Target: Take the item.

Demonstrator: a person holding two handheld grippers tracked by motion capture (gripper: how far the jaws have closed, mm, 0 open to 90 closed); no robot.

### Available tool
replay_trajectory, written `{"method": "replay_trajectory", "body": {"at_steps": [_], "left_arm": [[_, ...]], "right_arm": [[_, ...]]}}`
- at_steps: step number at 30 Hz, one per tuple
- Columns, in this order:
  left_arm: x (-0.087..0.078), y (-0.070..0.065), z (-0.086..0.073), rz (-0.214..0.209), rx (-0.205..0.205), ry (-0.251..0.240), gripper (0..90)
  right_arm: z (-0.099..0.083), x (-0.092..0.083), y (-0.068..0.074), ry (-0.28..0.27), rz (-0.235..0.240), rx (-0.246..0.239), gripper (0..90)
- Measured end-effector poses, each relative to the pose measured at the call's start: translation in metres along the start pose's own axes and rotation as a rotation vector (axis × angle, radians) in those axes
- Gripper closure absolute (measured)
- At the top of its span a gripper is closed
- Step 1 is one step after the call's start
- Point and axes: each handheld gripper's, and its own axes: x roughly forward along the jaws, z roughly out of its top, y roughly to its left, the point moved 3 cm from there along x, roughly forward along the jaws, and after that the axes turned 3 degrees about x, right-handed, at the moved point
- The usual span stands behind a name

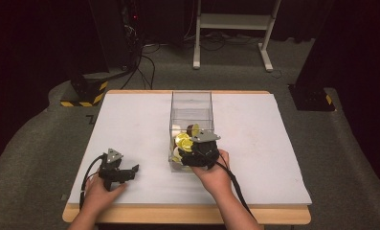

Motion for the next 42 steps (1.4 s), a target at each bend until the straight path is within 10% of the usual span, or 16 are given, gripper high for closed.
{"method": "replay_trajectory", "body": {"at_steps": [42], "left_arm": [[0.0,0.0,0.0,0.0,-0.003,-0.002,15.5]], "right_arm": [[-0.004,0.01,-0.003,0.058,-0.039,-0.018,38.1]]}}
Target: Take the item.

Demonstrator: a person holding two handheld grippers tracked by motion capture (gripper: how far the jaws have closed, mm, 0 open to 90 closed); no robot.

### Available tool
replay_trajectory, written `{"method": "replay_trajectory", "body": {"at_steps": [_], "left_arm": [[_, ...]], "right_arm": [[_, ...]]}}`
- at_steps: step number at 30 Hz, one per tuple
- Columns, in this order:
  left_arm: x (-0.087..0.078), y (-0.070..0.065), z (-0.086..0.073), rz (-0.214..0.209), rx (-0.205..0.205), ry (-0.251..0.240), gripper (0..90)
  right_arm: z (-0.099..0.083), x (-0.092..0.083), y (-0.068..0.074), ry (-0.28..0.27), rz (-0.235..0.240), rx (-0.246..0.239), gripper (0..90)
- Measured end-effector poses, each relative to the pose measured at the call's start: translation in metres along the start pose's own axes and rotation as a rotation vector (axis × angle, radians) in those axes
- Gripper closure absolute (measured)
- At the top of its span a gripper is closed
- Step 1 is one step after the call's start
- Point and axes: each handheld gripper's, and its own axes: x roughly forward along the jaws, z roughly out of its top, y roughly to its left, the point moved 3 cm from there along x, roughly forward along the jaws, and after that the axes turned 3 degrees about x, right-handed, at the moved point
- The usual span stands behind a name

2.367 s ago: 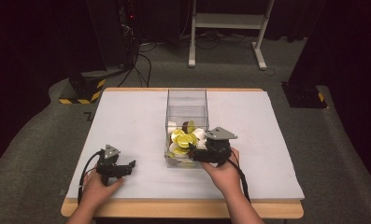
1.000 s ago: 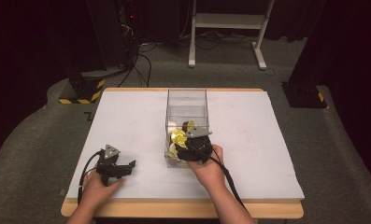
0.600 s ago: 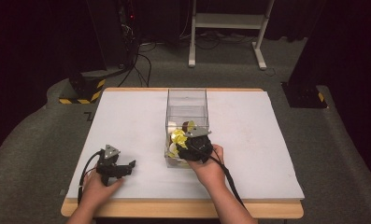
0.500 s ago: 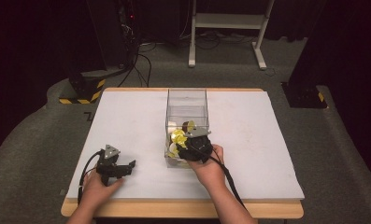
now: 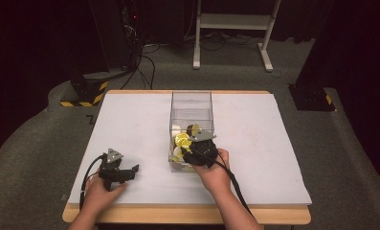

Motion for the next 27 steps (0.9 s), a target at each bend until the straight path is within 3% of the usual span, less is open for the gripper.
{"method": "replay_trajectory", "body": {"at_steps": [27], "left_arm": [[0.0,0.0,0.0,0.001,0.005,0.004,15.5]], "right_arm": [[-0.002,-0.018,0.001,-0.069,0.017,0.005,38.3]]}}
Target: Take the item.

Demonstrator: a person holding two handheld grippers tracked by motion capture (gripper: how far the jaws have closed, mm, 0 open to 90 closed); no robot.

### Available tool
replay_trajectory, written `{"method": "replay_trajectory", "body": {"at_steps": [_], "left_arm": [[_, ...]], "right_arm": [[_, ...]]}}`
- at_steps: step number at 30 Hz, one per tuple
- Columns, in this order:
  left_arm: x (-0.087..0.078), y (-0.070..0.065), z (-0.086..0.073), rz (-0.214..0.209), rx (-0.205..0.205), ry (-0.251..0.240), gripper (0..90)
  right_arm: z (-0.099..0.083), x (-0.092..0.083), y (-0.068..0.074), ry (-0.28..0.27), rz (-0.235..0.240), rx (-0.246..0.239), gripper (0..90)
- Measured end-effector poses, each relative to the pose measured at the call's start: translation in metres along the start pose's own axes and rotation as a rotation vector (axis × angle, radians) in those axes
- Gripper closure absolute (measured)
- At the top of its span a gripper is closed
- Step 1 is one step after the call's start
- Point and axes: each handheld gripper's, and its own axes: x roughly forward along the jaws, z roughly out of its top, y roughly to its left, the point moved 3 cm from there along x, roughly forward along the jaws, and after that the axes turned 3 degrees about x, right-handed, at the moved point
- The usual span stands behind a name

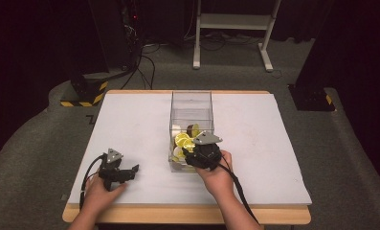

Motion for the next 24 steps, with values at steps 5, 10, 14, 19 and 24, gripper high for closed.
{"method": "replay_trajectory", "body": {"at_steps": [5,10,14,19,24], "left_arm": [[0.0,0.0,0.0,-0.001,0.0,-0.001,15.5],[0.0,0.0,0.0,-0.001,0.0,-0.001,15.5],[0.0,0.0,0.0,-0.001,0.0,-0.001,15.5],[0.0,0.0,0.0,-0.001,-0.001,-0.003,15.5],[0.0,0.0,0.0,-0.001,-0.001,-0.002,15.5]], "right_arm": [[0.0,-0.006,0.002,-0.025,0.007,0.002,38.3],[-0.002,-0.009,0.003,-0.04,0.017,0.007,38.3],[-0.005,-0.01,0.004,-0.058,0.023,0.009,38.3],[-0.006,-0.011,0.004,-0.068,0.023,-0.002,38.3],[-0.009,-0.013,0.002,-0.067,0.026,0.005,38.3]]}}
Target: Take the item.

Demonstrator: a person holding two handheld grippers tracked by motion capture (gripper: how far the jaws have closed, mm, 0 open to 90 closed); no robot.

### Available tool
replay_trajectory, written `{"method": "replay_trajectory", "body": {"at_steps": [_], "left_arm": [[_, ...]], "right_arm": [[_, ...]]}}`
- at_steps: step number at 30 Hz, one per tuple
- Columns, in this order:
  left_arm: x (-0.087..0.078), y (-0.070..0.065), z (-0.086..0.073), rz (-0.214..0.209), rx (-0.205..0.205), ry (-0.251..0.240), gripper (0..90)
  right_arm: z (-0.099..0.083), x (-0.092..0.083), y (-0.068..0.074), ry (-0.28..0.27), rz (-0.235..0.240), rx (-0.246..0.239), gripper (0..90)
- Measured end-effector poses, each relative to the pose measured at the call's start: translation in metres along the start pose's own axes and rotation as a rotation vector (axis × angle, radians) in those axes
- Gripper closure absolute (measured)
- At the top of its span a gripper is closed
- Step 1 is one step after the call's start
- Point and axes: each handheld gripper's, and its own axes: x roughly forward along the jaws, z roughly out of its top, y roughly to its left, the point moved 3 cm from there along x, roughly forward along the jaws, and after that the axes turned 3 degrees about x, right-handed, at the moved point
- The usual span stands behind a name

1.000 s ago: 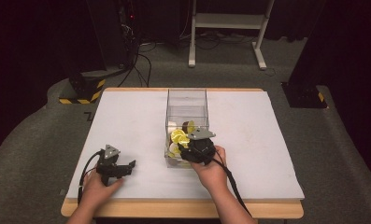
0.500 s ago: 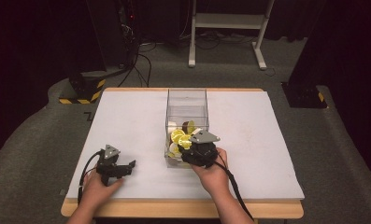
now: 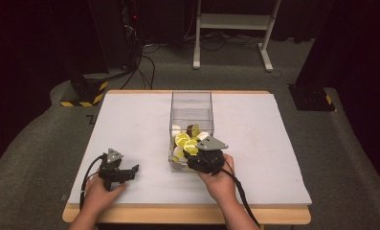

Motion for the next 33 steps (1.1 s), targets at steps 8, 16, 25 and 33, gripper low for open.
{"method": "replay_trajectory", "body": {"at_steps": [8,16,25,33], "left_arm": [[0.0,0.0,0.0,0.0,0.0,0.0,15.5],[0.0,0.0,0.0,0.0,0.0,0.0,15.5],[0.0,0.0,0.0,0.0,0.0,0.0,15.5],[0.0,0.0,0.0,0.0,0.0,0.0,15.5]], "right_arm": [[0.002,-0.006,0.0,-0.021,0.001,0.005,38.4],[0.006,-0.014,-0.004,-0.044,0.002,0.018,38.4],[0.01,-0.023,-0.009,-0.068,0.0,0.027,38.4],[0.01,-0.026,-0.011,-0.072,-0.003,0.03,38.4]]}}
